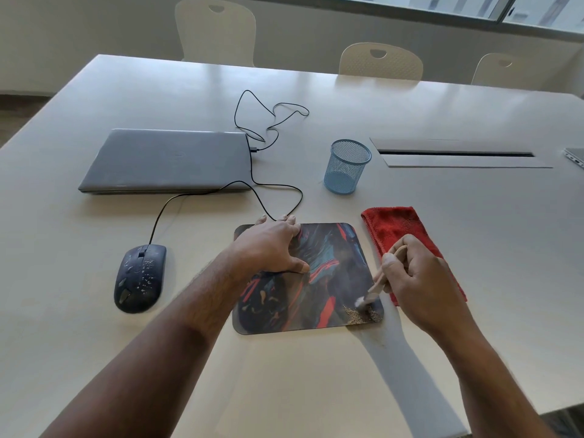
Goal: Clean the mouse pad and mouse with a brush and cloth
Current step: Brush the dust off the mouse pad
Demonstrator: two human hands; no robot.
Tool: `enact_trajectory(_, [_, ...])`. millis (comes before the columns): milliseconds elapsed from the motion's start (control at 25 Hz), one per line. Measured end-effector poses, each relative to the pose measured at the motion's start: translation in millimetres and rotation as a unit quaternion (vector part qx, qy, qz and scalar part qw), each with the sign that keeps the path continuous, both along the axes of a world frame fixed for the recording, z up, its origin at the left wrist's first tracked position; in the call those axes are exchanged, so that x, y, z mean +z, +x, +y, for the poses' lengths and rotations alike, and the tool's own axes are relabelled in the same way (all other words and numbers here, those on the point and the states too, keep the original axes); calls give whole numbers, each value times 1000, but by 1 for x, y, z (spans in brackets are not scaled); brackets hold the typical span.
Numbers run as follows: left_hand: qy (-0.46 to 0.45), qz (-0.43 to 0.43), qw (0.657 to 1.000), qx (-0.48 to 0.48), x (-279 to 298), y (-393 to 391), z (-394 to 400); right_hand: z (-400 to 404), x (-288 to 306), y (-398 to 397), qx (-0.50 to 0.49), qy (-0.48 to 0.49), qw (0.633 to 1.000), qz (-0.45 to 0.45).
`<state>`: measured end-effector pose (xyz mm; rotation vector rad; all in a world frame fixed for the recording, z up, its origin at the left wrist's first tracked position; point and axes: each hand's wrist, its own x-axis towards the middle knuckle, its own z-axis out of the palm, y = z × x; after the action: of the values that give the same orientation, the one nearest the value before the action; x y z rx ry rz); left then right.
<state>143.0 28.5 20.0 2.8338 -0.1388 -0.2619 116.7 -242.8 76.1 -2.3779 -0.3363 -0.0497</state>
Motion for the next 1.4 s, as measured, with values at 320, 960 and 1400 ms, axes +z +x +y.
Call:
enact_trajectory(320, [-1,2,1000,-2,1,-1,0,0,0,-3,17,34,999,29])
enact_trajectory(960, [6,1,1000,2,2,-3,-2,-3,21,-13,183,55,980,49])
enact_trajectory(1400, [12,1,1000,-6,0,0,1,-17,22,-6,212,-28,977,26])
